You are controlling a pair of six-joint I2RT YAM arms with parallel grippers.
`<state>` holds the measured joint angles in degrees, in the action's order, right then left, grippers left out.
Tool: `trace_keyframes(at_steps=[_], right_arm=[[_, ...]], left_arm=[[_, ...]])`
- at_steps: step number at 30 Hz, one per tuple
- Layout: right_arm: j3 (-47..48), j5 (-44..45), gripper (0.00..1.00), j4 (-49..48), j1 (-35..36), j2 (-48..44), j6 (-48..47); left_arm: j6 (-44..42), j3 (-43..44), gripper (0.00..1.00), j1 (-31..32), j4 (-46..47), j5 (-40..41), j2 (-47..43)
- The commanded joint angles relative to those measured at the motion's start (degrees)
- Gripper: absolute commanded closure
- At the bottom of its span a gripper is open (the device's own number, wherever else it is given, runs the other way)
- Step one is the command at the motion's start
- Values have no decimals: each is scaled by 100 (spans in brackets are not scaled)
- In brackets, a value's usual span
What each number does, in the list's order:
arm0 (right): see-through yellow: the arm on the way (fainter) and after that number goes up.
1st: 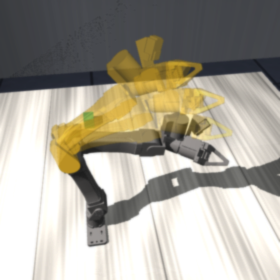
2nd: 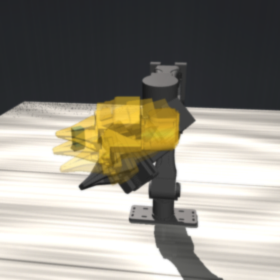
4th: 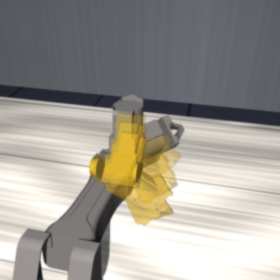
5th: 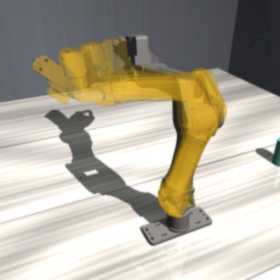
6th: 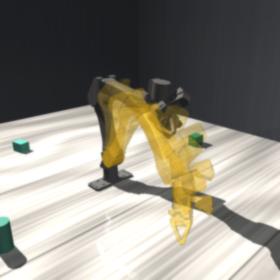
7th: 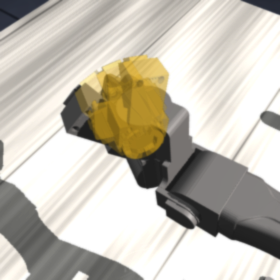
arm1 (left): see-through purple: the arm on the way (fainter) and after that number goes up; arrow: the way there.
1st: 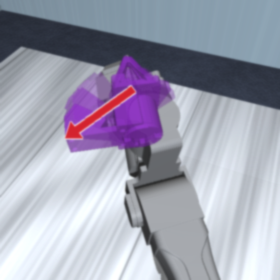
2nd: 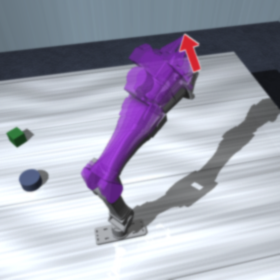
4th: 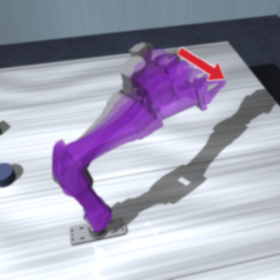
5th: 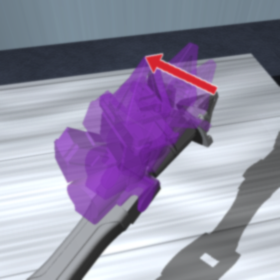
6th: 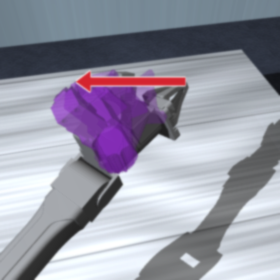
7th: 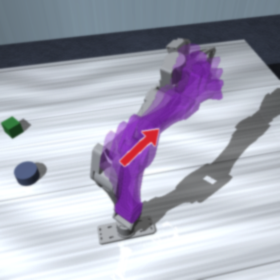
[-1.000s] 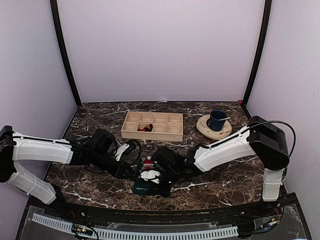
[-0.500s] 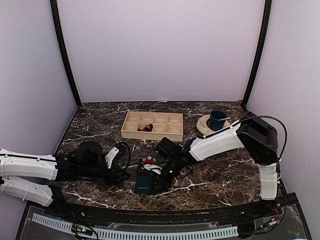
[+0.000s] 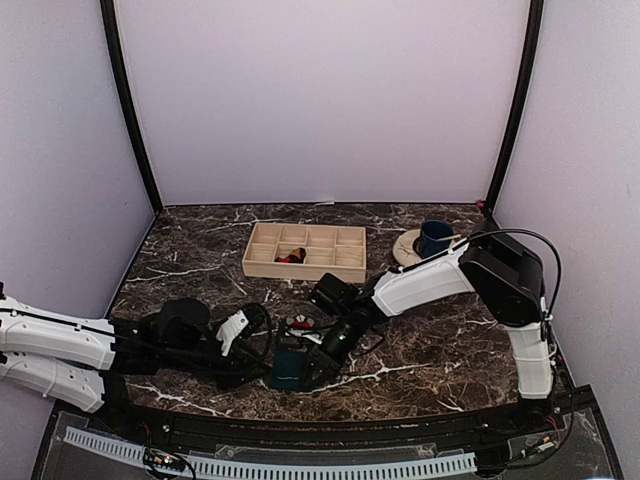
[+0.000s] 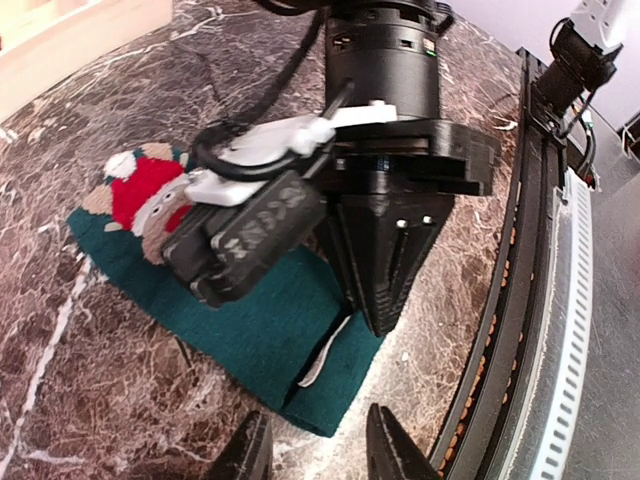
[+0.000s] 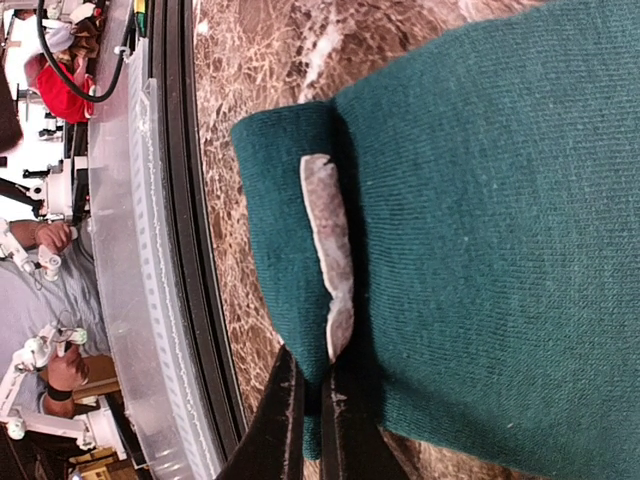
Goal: Roll the socks
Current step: Roll the sock at the center of the board.
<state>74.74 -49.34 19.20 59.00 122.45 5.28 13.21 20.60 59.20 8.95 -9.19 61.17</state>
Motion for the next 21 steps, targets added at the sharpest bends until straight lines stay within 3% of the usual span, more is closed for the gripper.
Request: trace_keyframes(at_steps=[1,9,21], right_arm=[[276,-212,100,305,-73,161,-2],[485,-289,100,611,-143,286,-155],[653,-434,100,848,-152,441,-345]], left_arm=[[-293,77,64,168,56,-111,228],[-728,654,63,627,-336,62,1167],[-1240,866,61,777,-323,572,1442]])
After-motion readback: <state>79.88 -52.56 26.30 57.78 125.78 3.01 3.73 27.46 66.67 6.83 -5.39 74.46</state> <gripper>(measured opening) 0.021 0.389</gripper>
